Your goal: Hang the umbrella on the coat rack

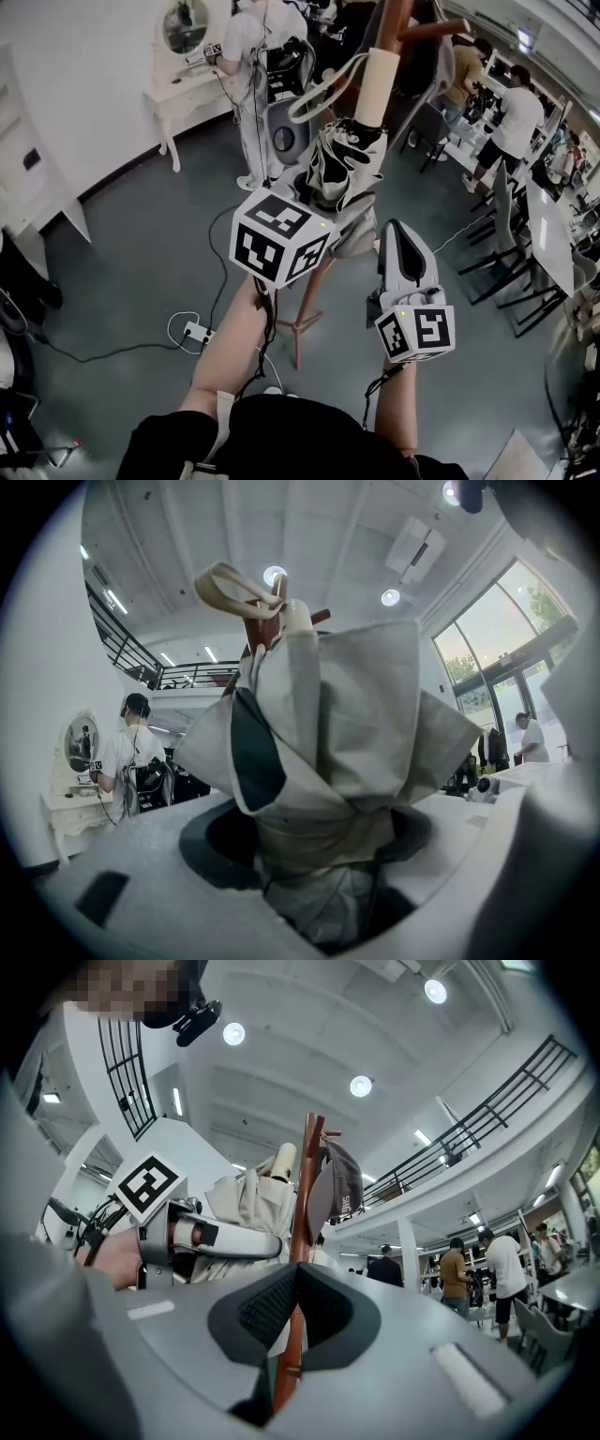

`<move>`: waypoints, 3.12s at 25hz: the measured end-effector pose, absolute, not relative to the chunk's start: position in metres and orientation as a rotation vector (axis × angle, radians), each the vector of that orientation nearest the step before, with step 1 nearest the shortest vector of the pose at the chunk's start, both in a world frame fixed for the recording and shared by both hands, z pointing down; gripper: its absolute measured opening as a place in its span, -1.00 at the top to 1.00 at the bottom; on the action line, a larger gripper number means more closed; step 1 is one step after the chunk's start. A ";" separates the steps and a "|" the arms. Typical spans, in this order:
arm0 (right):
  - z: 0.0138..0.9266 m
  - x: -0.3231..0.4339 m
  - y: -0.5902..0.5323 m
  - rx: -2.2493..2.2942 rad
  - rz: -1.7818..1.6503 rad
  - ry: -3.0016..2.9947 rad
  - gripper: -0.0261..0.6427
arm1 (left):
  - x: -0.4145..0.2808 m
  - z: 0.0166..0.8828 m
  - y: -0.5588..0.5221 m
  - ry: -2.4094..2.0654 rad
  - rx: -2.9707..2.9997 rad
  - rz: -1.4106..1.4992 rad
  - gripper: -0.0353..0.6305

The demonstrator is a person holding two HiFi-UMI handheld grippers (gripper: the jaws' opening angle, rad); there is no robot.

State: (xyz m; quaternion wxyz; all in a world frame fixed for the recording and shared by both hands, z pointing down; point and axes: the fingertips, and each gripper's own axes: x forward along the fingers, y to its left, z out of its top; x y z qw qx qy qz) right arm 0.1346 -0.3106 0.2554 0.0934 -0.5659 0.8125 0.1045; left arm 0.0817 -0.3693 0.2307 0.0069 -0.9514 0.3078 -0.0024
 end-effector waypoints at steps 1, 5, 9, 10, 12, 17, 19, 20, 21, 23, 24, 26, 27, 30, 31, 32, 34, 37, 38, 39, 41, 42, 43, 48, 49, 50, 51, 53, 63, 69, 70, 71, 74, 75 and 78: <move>0.258 0.135 -0.310 -1.681 0.307 2.413 0.89 | 0.081 0.231 -0.370 0.969 -2.972 -0.008 -0.03; 0.271 0.141 -0.305 -1.682 0.298 2.418 0.89 | 0.079 0.233 -0.368 0.989 -2.957 0.017 -0.03; 0.273 0.141 -0.307 -1.680 0.293 2.427 0.89 | 0.077 0.229 -0.374 1.018 -2.917 -0.016 -0.03; 0.272 0.141 -0.308 -1.680 0.293 2.428 0.89 | 0.077 0.228 -0.375 1.017 -2.914 -0.022 -0.03; 0.271 0.141 -0.308 -1.679 0.299 2.430 0.89 | 0.078 0.228 -0.373 1.009 -2.918 -0.019 -0.03; 0.276 0.144 -0.307 -1.679 0.304 2.435 0.89 | 0.076 0.231 -0.367 0.982 -2.933 -0.028 -0.03; 0.276 0.145 -0.308 -1.683 0.302 2.436 0.89 | 0.076 0.231 -0.365 0.949 -2.951 -0.057 -0.03; 0.275 0.146 -0.308 -1.683 0.300 2.437 0.89 | 0.075 0.231 -0.364 0.931 -2.961 -0.071 -0.03; 0.275 0.146 -0.308 -1.684 0.297 2.437 0.89 | 0.075 0.231 -0.363 0.914 -2.970 -0.083 -0.03; 0.275 0.146 -0.308 -1.684 0.293 2.438 0.89 | 0.076 0.233 -0.362 0.884 -2.990 -0.096 -0.03; 0.274 0.145 -0.308 -1.684 0.292 2.438 0.89 | 0.076 0.234 -0.362 0.866 -3.004 -0.098 -0.03; 0.272 0.143 -0.307 -1.684 0.288 2.438 0.89 | 0.078 0.235 -0.361 0.819 -3.040 -0.096 -0.03; 0.271 0.142 -0.307 -1.685 0.286 2.436 0.89 | 0.079 0.236 -0.361 0.793 -3.059 -0.093 -0.03; 0.271 0.142 -0.306 -1.696 0.286 2.430 0.89 | 0.083 0.238 -0.361 0.719 -3.107 -0.086 -0.03; 0.271 0.143 -0.305 -1.701 0.285 2.426 0.89 | 0.085 0.239 -0.361 0.697 -3.119 -0.084 -0.03; 0.272 0.145 -0.305 -1.708 0.284 2.420 0.89 | 0.086 0.240 -0.361 0.676 -3.129 -0.081 -0.03; 0.275 0.151 -0.305 -1.723 0.280 2.407 0.89 | 0.089 0.243 -0.361 0.631 -3.147 -0.075 -0.03; 0.277 0.158 -0.306 -1.745 0.273 2.398 0.89 | 0.093 0.247 -0.362 0.576 -3.174 -0.059 -0.03; 0.277 0.159 -0.307 -1.752 0.271 2.396 0.89 | 0.093 0.249 -0.362 0.565 -3.180 -0.058 -0.03; 0.277 0.160 -0.307 -1.758 0.268 2.393 0.89 | 0.095 0.251 -0.363 0.556 -3.185 -0.061 -0.03; 0.275 0.161 -0.307 -1.769 0.263 2.386 0.89 | 0.097 0.253 -0.362 0.545 -3.188 -0.066 -0.03; 0.273 0.161 -0.307 -1.773 0.261 2.384 0.89 | 0.098 0.254 -0.361 0.546 -3.186 -0.067 -0.03; 0.271 0.160 -0.307 -1.776 0.259 2.384 0.89 | 0.098 0.255 -0.361 0.555 -3.182 -0.066 -0.03; 0.269 0.153 -0.313 -1.781 0.242 2.396 0.89 | 0.100 0.272 -0.364 0.668 -3.152 -0.097 -0.03; 0.273 0.154 -0.312 -1.780 0.238 2.395 0.89 | 0.103 0.281 -0.363 0.692 -3.152 -0.100 -0.03; 0.279 0.156 -0.311 -1.777 0.233 2.395 0.89 | 0.105 0.292 -0.362 0.718 -3.153 -0.096 -0.03; 0.285 0.158 -0.310 -1.775 0.231 2.395 0.89 | 0.108 0.302 -0.361 0.746 -3.153 -0.087 -0.03; 0.296 0.161 -0.307 -1.771 0.229 2.401 0.89 | 0.111 0.322 -0.358 0.797 -3.156 -0.070 -0.04; 0.313 0.161 -0.303 -1.765 0.206 2.425 0.89 | 0.112 0.384 -0.356 1.001 -3.136 -0.132 -0.05; 0.324 0.151 -0.315 -1.773 0.164 2.444 0.89 | 0.103 0.409 -0.363 1.095 -3.067 -0.135 -0.06; 0.328 0.149 -0.315 -1.772 0.156 2.449 0.89 | 0.103 0.410 -0.364 1.102 -3.054 -0.129 -0.06; 0.331 0.148 -0.315 -1.771 0.150 2.452 0.89 | 0.103 0.411 -0.364 1.108 -3.044 -0.125 -0.07; 0.337 0.147 -0.313 -1.771 0.141 2.460 0.89 | 0.104 0.413 -0.363 1.143 -3.014 -0.113 -0.10; 0.337 0.147 -0.313 -1.768 0.142 2.463 0.89 | 0.103 0.413 -0.363 1.156 -3.005 -0.104 -0.11; 0.335 0.147 -0.312 -1.762 0.149 2.470 0.89 | 0.104 0.409 -0.360 1.174 -2.982 -0.061 -0.16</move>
